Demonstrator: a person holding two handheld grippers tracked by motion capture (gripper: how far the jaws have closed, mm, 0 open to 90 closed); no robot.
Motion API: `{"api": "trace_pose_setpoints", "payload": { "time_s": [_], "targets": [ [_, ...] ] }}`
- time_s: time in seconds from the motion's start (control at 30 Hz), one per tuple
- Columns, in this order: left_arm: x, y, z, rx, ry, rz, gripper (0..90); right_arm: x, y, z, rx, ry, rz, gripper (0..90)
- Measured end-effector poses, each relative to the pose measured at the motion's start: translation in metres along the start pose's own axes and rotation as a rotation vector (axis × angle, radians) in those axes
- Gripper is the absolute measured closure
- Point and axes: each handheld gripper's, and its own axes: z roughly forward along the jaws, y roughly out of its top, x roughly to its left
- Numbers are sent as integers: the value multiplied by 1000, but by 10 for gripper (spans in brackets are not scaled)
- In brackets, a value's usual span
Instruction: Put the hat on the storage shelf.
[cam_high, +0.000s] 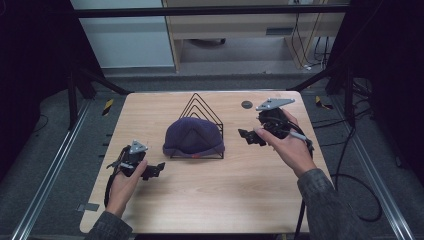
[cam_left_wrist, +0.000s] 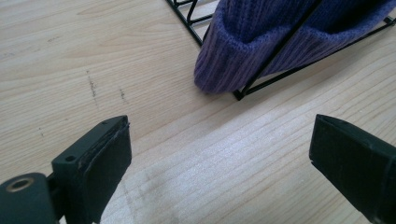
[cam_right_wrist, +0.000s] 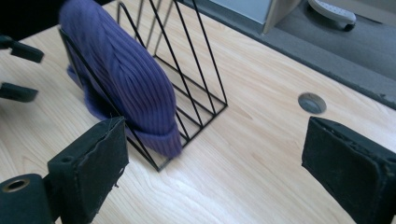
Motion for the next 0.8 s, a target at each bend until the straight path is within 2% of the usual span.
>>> {"api": "trace_pose_setpoints", "payload": {
  "time_s": [0.13,0.23,0.5,0.6,0.63,0.8],
  "targets": [
    [0,-2,2,8,-3,-5,53,-6,-15,-3,-5,-12,18,97],
    [-1,-2,2,13,0,7,53,-13,-26,-6,-7,-24,35,109],
    [0,-4,4,22,3,4,53,-25,-54,-8,23,-48,58,114],
    [0,-4,5,31,10,4,55,-29,-67,-7,22,-85,55,138],
    [1,-5,6,32,12,2,55,-32,-75,-5,29,-115,47,139],
    [2,-7,6,41,16,-4,56,-36,-93,0,36,-126,87,139]
  ]
}}
